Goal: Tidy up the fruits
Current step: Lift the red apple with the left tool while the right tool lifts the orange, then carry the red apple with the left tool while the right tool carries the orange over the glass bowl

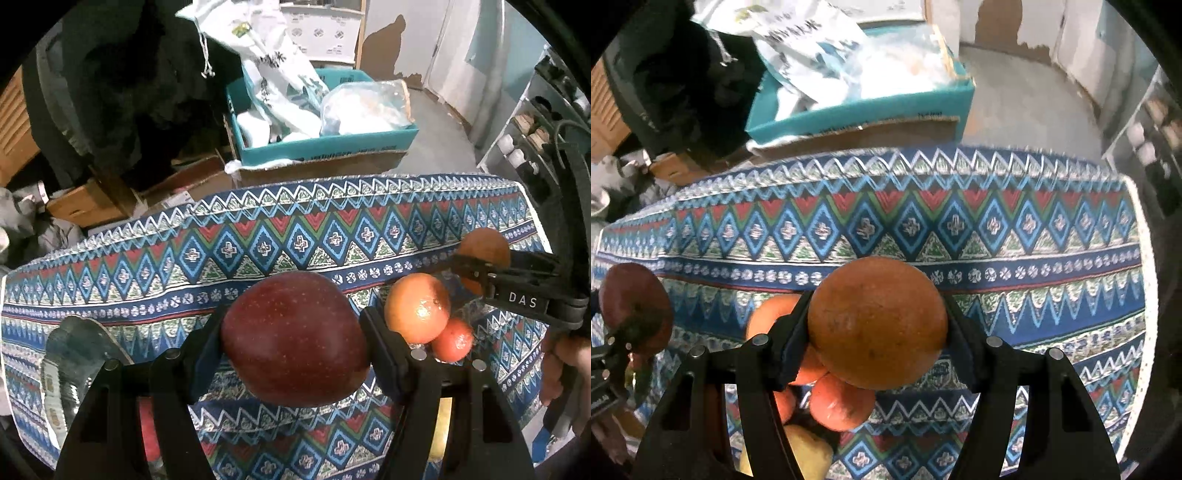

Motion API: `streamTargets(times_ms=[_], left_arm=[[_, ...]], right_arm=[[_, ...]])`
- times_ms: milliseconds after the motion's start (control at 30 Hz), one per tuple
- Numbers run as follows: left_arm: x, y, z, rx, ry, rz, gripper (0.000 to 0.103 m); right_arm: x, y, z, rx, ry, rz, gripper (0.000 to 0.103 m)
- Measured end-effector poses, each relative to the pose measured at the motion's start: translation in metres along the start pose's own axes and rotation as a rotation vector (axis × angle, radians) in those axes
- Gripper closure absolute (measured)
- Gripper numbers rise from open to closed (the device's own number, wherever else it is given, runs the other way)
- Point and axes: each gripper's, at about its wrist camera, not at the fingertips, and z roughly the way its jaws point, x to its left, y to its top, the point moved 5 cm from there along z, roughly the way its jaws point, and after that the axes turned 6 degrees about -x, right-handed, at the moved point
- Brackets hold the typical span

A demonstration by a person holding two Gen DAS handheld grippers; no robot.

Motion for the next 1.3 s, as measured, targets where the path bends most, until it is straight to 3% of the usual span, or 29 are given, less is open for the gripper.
streamTargets(times_ms=[733,1300], left_arm=[[0.006,-0.009,-0.101,-0.155,-0.02,0.053,0.031],[0.042,-0.02,-0.167,-0.246,-0.044,-0.009,0.031]], right_arm=[[0.047,0.014,-0.115,-0.201,0.069,-0.075,0.037],[0.117,0.011,-0.184,-0.318,0.172,-0.197,0.037]])
